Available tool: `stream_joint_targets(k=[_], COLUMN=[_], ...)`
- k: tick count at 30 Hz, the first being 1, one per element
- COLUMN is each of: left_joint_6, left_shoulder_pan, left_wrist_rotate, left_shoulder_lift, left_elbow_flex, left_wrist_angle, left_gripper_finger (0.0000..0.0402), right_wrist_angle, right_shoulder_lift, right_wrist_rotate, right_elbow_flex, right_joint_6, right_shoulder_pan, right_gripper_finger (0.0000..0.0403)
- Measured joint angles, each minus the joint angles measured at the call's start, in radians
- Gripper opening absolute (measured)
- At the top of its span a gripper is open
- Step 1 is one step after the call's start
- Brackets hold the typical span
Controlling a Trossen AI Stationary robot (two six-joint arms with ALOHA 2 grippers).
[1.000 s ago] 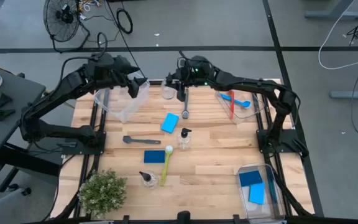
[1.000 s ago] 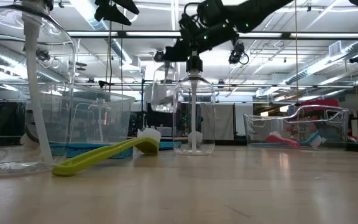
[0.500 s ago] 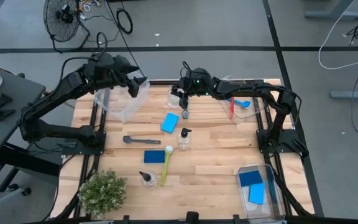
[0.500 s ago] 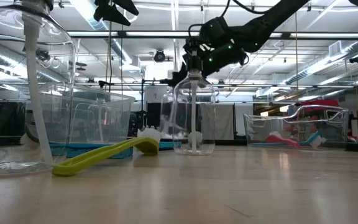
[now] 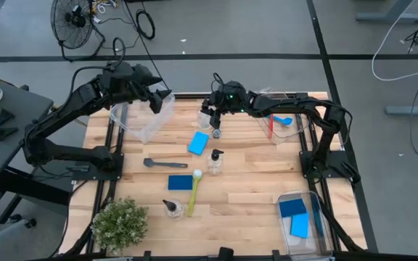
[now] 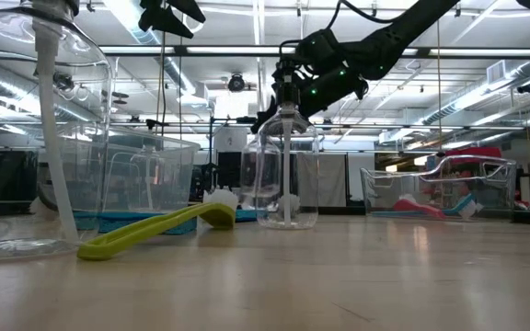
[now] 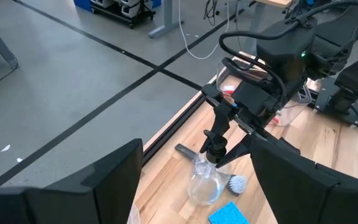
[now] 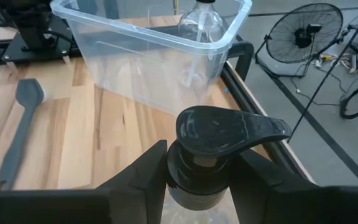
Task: Pick & Place Kitchen Sink Supplies
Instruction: Put the transparent bottle spray into the transparent container
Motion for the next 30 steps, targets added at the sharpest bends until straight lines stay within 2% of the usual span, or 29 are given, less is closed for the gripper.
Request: stream_joint_targets(k=[9,19,24,30], left_joint_6=[-0.001,-0.001,-0.001,0.000], left_shoulder_pan=[0.000,-0.001,-0.001,-0.001], left_wrist_rotate=[0.016,0.019,0.019,0.019], left_shoulder_lift=[0.000,0.000,0.000,0.000], left_elbow_flex=[0.000,0.000,0.000,0.000], left_wrist_angle=[0.000,0.000,0.000,0.000], left_gripper_finger=[0.0305,0.0305,0.0305,0.0305], right_wrist_angle=[-0.020,-0.022,-0.022,-0.019], right_shoulder_lift=[0.000,0.000,-0.001,-0.001], right_wrist_rotate=[-0.007,-0.007,-0.009,-0.008], right_elbow_flex=[0.000,0.000,0.000,0.000], right_joint_6=[0.043,0.050,0.091,0.087], right_shoulder_pan=[0.000,0.000,0.000,0.000], right_gripper_finger=[0.0141,0.0160,0.0179,0.0228])
